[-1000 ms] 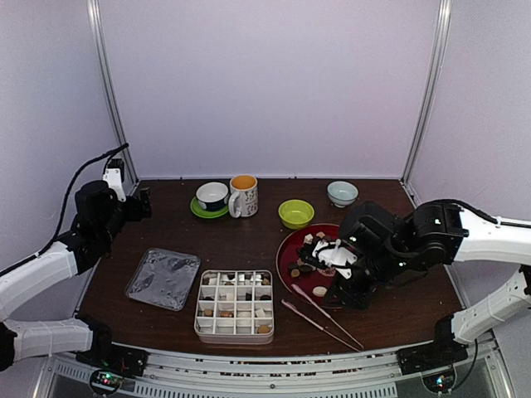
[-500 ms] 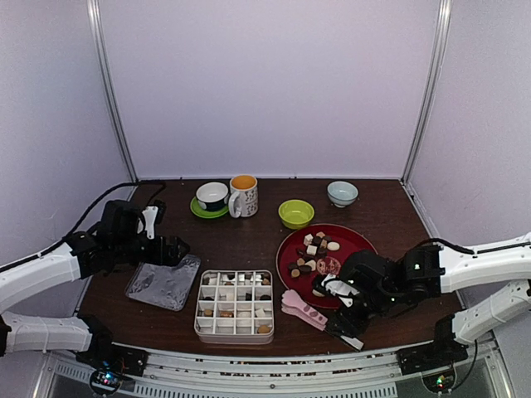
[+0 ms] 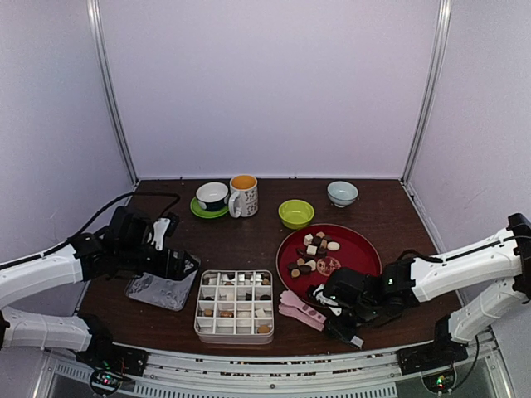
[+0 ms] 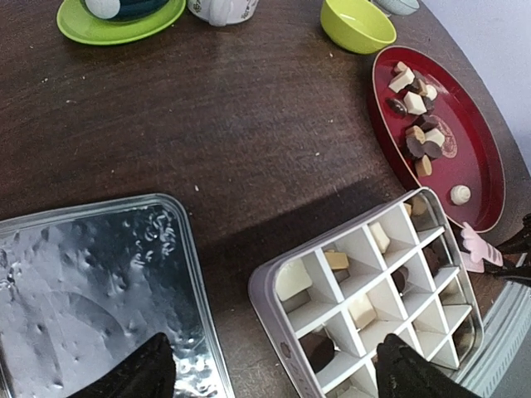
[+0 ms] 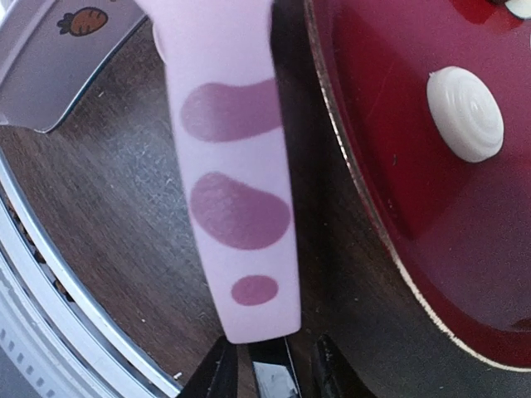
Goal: Pack the chocolate
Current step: Pick up the clamp from the corner of the board, then adjust the packing box at the corner of the board, then place the clamp on the plate.
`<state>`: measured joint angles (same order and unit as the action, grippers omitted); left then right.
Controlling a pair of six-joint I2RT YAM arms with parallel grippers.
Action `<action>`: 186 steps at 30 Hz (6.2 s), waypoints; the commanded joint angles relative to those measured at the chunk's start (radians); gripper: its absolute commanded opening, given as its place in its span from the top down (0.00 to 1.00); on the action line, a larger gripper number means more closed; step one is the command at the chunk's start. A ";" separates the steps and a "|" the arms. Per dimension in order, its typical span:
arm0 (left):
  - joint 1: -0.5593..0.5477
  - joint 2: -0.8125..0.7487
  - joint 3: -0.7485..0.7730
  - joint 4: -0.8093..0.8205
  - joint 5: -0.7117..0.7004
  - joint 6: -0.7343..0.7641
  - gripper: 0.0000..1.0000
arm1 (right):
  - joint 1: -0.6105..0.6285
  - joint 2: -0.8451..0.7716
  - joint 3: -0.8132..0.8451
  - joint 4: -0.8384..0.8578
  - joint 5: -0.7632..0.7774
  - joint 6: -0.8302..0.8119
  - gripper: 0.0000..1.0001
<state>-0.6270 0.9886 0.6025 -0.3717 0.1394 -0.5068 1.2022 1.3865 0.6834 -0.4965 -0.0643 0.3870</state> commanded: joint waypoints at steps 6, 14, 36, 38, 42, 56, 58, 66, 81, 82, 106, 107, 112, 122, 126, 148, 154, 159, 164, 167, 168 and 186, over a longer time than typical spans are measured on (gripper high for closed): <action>-0.030 0.053 0.025 0.003 0.040 -0.013 0.20 | 0.004 -0.050 0.004 0.031 -0.011 -0.016 0.83; -0.047 0.193 0.134 -0.099 0.020 -0.016 0.33 | 0.007 -0.196 0.009 -0.008 -0.018 -0.059 0.96; -0.102 0.509 0.281 -0.155 -0.126 -0.116 0.65 | 0.004 -0.385 0.037 -0.047 0.106 -0.060 1.00; -0.102 0.520 0.276 -0.133 -0.124 -0.124 0.72 | 0.004 -0.384 0.042 -0.049 0.112 -0.062 1.00; -0.102 0.525 0.278 -0.124 -0.139 -0.123 0.83 | 0.004 -0.397 0.046 -0.052 0.136 -0.067 1.00; -0.102 0.414 0.346 -0.123 -0.246 0.040 1.00 | -0.015 -0.438 0.072 -0.063 0.231 -0.103 1.00; -0.102 0.391 0.356 -0.122 -0.253 0.087 1.00 | -0.017 -0.438 0.073 -0.061 0.237 -0.107 1.00; -0.112 0.319 0.395 -0.108 -0.284 0.358 1.00 | -0.022 -0.437 0.074 -0.056 0.258 -0.119 1.00; -0.237 0.484 0.583 -0.276 -0.297 0.633 1.00 | -0.029 -0.444 0.077 -0.067 0.277 -0.125 1.00; -0.238 0.511 0.599 -0.292 -0.255 0.637 1.00 | -0.030 -0.445 0.077 -0.068 0.276 -0.126 1.00; -0.142 0.950 0.914 -0.251 0.028 0.886 0.82 | -0.210 -0.350 0.130 -0.174 0.141 0.014 1.00; -0.136 0.950 0.908 -0.239 0.038 0.886 0.74 | -0.216 -0.352 0.134 -0.176 0.141 0.014 1.00; -0.120 0.899 0.834 -0.152 0.044 0.860 0.56 | -0.243 -0.360 0.132 -0.173 0.112 0.027 1.00; -0.120 0.630 0.676 -0.069 -0.075 0.801 0.45 | -0.251 -0.365 0.144 -0.102 0.063 0.038 1.00; -0.120 0.483 0.574 0.000 -0.051 0.754 0.31 | -0.252 -0.361 0.145 -0.066 0.016 0.047 1.00; -0.121 0.094 0.267 0.224 0.026 0.247 0.02 | -0.305 -0.340 0.008 0.015 -0.061 0.243 1.00; -0.120 0.107 0.272 0.193 0.037 0.267 0.02 | -0.352 -0.263 -0.039 0.049 -0.135 0.282 1.00; -0.120 0.106 0.269 0.190 0.051 0.284 0.02 | -0.388 -0.228 -0.058 0.068 -0.173 0.301 1.00; -0.120 0.121 0.288 0.157 0.051 0.308 0.02 | -0.430 -0.199 -0.114 0.146 -0.243 0.341 0.99; -0.121 0.131 0.293 0.151 0.044 0.314 0.02 | -0.445 -0.176 -0.121 0.171 -0.265 0.343 0.99; -0.120 0.136 0.297 0.149 0.044 0.315 0.02 | -0.447 -0.167 -0.116 0.164 -0.264 0.338 0.98; -0.120 0.186 0.351 0.094 0.043 0.328 0.02 | -0.482 -0.150 -0.104 0.066 -0.170 0.260 0.64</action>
<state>-0.7532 1.1610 0.9073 -0.2733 0.1768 -0.1982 0.7296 1.2274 0.5697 -0.3843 -0.2901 0.6743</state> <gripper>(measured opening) 0.977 0.287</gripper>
